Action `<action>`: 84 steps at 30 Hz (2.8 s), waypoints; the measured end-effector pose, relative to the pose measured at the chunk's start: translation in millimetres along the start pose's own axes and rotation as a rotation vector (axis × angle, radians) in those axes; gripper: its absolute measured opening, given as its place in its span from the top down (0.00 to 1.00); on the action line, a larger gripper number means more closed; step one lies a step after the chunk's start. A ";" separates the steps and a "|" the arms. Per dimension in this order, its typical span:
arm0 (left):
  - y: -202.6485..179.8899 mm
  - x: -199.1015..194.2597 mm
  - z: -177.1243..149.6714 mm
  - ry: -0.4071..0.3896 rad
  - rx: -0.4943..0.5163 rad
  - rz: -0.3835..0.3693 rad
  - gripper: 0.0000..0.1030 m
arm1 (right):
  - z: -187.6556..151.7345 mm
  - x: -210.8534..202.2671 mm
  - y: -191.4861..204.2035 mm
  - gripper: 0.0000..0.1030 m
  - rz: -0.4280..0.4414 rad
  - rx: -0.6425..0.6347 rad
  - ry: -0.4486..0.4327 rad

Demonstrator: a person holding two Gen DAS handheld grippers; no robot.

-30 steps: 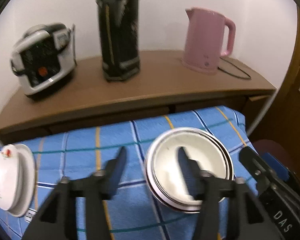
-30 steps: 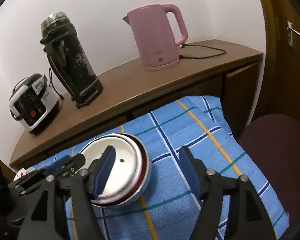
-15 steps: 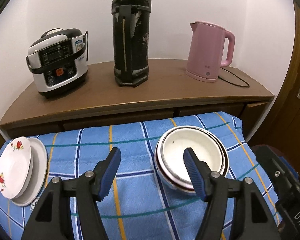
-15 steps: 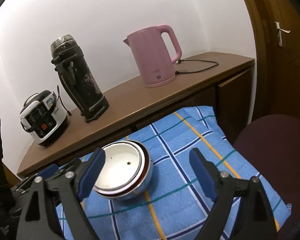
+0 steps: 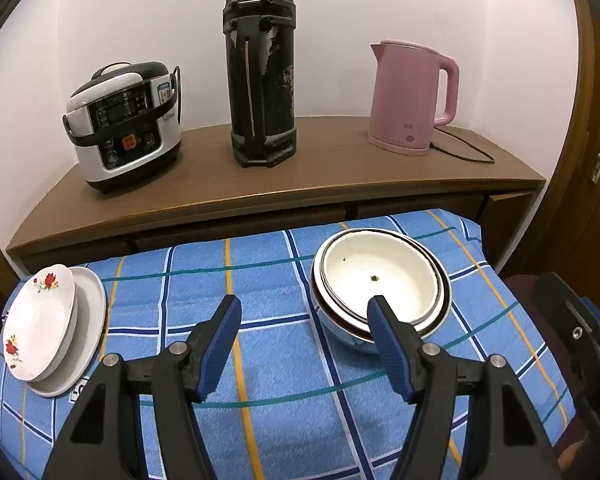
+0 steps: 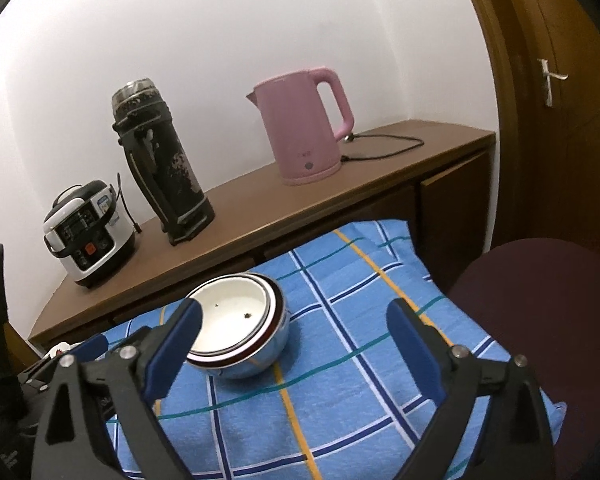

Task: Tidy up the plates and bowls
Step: 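Withdraw both grippers from the bowl stack and reposition around it, then close both grippers on the rim of the nested bowl stack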

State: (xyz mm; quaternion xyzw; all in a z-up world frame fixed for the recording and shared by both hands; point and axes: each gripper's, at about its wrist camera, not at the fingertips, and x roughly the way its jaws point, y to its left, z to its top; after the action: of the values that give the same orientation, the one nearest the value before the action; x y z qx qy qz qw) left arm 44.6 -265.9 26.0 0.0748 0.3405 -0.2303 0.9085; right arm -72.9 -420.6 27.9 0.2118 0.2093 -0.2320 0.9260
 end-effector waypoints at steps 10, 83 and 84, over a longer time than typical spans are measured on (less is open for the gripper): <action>-8.5 -8.5 -10.4 0.002 0.003 -0.011 0.34 | -5.6 -19.0 -9.2 0.08 -0.017 -0.014 -0.039; 12.9 11.5 -9.2 0.017 -0.089 0.009 0.33 | -5.2 -7.9 -7.9 0.23 0.039 -0.107 -0.049; 12.1 13.2 -6.8 0.015 -0.087 0.014 0.33 | -3.6 -2.9 -8.8 0.23 0.045 -0.093 -0.036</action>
State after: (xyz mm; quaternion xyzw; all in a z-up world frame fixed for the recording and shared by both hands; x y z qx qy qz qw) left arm 55.0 -258.0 12.0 0.0394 0.3563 -0.2087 0.9099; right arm -80.9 -424.9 23.7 0.1688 0.1985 -0.2049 0.9435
